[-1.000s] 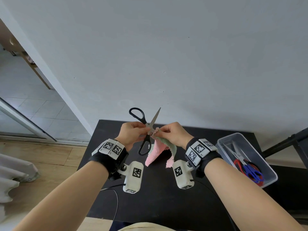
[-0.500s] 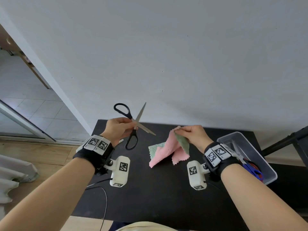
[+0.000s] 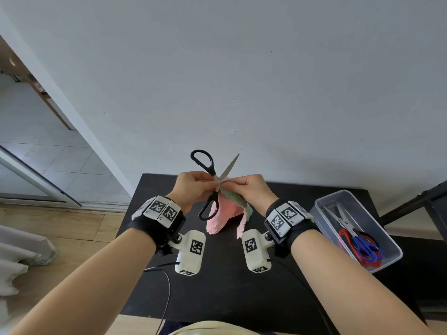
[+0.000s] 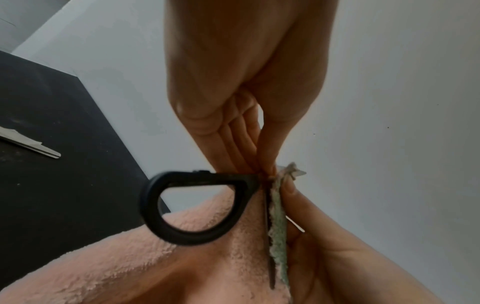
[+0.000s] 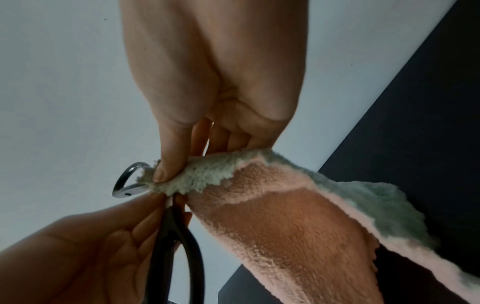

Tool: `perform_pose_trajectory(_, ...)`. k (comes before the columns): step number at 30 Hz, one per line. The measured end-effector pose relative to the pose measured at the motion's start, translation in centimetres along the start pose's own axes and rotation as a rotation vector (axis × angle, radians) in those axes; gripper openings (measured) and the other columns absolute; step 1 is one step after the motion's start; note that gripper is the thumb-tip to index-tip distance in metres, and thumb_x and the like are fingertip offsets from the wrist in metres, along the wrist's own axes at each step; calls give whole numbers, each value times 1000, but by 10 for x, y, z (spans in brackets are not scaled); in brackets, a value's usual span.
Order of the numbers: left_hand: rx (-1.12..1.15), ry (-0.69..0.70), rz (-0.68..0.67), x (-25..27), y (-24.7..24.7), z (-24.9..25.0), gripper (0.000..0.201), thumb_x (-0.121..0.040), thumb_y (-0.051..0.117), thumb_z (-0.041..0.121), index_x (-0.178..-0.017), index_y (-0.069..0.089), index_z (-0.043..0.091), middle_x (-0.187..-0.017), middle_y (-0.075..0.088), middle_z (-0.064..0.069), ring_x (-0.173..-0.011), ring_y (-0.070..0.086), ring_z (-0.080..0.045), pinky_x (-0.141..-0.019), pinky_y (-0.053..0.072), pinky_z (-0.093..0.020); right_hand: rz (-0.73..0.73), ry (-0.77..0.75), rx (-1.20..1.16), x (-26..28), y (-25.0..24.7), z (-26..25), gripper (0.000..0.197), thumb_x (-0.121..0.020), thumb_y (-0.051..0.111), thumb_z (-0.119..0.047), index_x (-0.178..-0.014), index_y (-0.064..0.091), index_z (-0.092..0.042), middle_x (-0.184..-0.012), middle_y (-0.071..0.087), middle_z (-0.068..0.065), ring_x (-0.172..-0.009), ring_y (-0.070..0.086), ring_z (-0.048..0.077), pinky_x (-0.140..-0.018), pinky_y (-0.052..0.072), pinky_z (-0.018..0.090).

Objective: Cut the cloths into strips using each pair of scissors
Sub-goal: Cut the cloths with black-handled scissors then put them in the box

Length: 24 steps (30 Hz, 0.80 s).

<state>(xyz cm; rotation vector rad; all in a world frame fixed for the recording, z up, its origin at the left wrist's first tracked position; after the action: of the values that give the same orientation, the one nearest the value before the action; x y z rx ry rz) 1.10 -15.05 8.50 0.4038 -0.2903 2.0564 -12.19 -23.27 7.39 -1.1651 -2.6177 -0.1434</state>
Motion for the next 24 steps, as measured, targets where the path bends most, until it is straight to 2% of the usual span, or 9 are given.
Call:
perform_pose_trajectory(2, -13, 7, 14, 1, 0, -1, 18, -77, 76, 4, -90, 64, 0, -87, 69, -15, -76, 68, -24, -70, 59, -30, -8, 7, 36, 0, 2, 0, 5, -76, 78, -19, -81, 76, -19, -81, 75, -4, -78, 70, 6, -79, 54, 19)
perform_pose_trajectory(4, -23, 12, 31, 2, -1, -1, 16, -77, 76, 4, -86, 64, 2, -88, 69, -16, -78, 67, -25, -74, 58, -32, -1, 18, 75, 0, 2, 1, 6, -73, 81, -21, -76, 75, -21, -77, 74, -4, -72, 68, 5, -71, 53, 16)
perform_pose_trajectory(6, -12, 4, 39, 2, -1, -3, 15, -76, 76, 3, -85, 64, 2, -93, 69, -20, -82, 67, -28, -81, 57, -38, -5, 21, 123, 0, 1, 3, 8, -73, 81, -23, -78, 76, -20, -80, 74, -1, -74, 68, 7, -74, 54, 17)
perform_pose_trajectory(8, 4, -2, 37, 4, -1, -2, 13, -77, 75, 1, -84, 64, 2, -95, 69, -21, -83, 67, -30, -83, 57, -39, -17, 13, 161, -1, -1, 4, 13, -76, 79, -22, -87, 76, -15, -83, 74, 0, -77, 68, 8, -77, 54, 18)
perform_pose_trajectory(11, 26, -4, 31, 5, -2, 0, 11, -79, 72, -1, -83, 63, 3, -94, 68, -21, -79, 67, -29, -75, 59, -33, -22, 8, 182, -1, -4, 4, 22, -78, 77, -20, -96, 75, -9, -83, 73, -2, -78, 68, 7, -80, 53, 18)
perform_pose_trajectory(13, 35, -3, 35, 5, -4, 0, 11, -80, 72, -1, -85, 63, 2, -93, 68, -20, -77, 67, -27, -71, 59, -30, -26, 11, 179, -1, -5, 4, 20, -78, 76, -20, -95, 75, -8, -83, 73, -2, -77, 68, 7, -79, 53, 17)
perform_pose_trajectory(16, 49, -14, 42, 5, -5, -3, 11, -80, 72, 0, -86, 62, 2, -91, 68, -19, -74, 67, -25, -69, 60, -29, -32, 16, 183, 1, -7, 5, 19, -78, 76, -20, -94, 75, -9, -82, 73, -2, -75, 67, 5, -75, 53, 14)
perform_pose_trajectory(21, 80, -27, 46, 5, -6, -5, 13, -80, 71, -2, -89, 62, -1, -87, 69, -19, -64, 69, -19, -66, 60, -28, -34, 27, 191, 6, -12, 8, 19, -79, 76, -18, -96, 74, -9, -88, 73, 4, -79, 68, 9, -76, 53, 15)
perform_pose_trajectory(24, 115, -32, 71, 4, -14, -5, 12, -81, 70, -1, -90, 63, -2, -80, 69, -17, -60, 69, -17, -63, 59, -26, -32, 34, 236, 10, -21, 7, 22, -79, 76, -16, -98, 74, -6, -86, 72, 1, -79, 67, 6, -78, 52, 14)
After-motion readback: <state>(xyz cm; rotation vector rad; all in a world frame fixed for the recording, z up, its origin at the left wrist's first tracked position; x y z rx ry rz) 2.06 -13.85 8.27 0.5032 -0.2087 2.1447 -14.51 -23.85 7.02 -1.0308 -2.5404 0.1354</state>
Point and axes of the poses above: each hand's wrist, its own x-axis away from the middle knuckle, its own y-axis out of the palm, z = x × y, the point moved 7 cm from there along -x, towards the middle knuckle
